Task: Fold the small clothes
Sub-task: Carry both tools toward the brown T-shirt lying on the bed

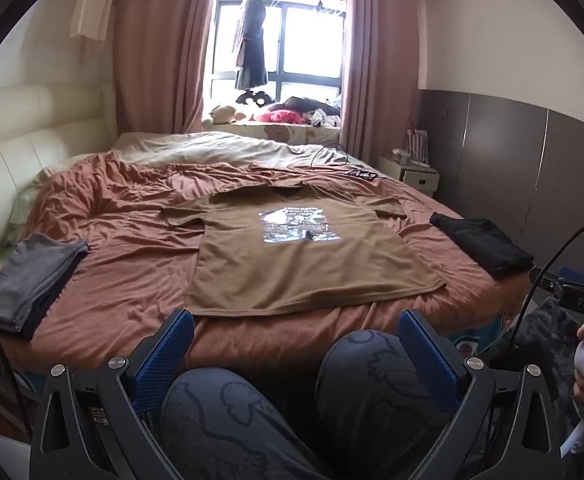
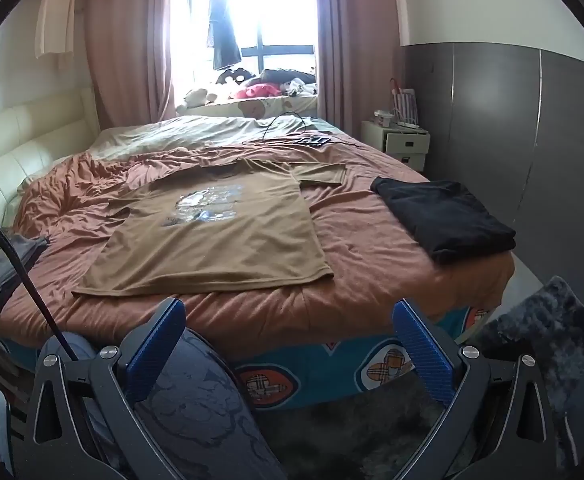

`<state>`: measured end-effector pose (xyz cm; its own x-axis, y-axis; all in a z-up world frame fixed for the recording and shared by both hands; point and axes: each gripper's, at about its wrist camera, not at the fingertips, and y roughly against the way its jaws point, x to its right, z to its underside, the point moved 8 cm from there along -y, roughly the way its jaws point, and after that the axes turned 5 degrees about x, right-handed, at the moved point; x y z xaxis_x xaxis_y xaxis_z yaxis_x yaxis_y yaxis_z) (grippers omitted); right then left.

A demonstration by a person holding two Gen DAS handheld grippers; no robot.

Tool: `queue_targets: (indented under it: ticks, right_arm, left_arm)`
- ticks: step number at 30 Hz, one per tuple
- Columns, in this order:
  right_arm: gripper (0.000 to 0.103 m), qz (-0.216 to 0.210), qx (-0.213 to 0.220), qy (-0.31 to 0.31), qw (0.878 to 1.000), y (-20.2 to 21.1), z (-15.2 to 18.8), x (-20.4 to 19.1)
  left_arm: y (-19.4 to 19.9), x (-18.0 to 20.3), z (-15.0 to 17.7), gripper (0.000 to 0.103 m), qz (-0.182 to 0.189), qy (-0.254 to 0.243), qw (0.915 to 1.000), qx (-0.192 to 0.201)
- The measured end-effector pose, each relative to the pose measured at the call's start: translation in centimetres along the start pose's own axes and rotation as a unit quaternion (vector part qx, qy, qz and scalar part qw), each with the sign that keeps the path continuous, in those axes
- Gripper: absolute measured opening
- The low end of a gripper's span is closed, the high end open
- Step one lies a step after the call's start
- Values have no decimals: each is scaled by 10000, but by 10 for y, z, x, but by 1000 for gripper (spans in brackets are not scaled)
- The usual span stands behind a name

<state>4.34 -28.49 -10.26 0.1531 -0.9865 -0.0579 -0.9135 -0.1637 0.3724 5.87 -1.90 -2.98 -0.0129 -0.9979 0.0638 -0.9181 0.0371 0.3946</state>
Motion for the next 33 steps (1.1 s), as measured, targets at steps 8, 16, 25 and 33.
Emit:
queue_targets:
  ticks: [8,16,25,33]
  right_arm:
    - [103,61,116,16,9999,8,-4,3]
    - [103,101,175,15,9998,10,-3,9]
    - [103,116,209,15,9997,12,-3,9]
    - [103,168,243,34,9996,12,-3,10]
  left_arm:
    - [8,9,-4,103,187,-9,9997,142]
    - [16,10,-7,103,256,25,9994,234]
    - [21,12,-8,103,290,-22,9992,263]
    - [20,14,-10,103,282,-41,9993,258]
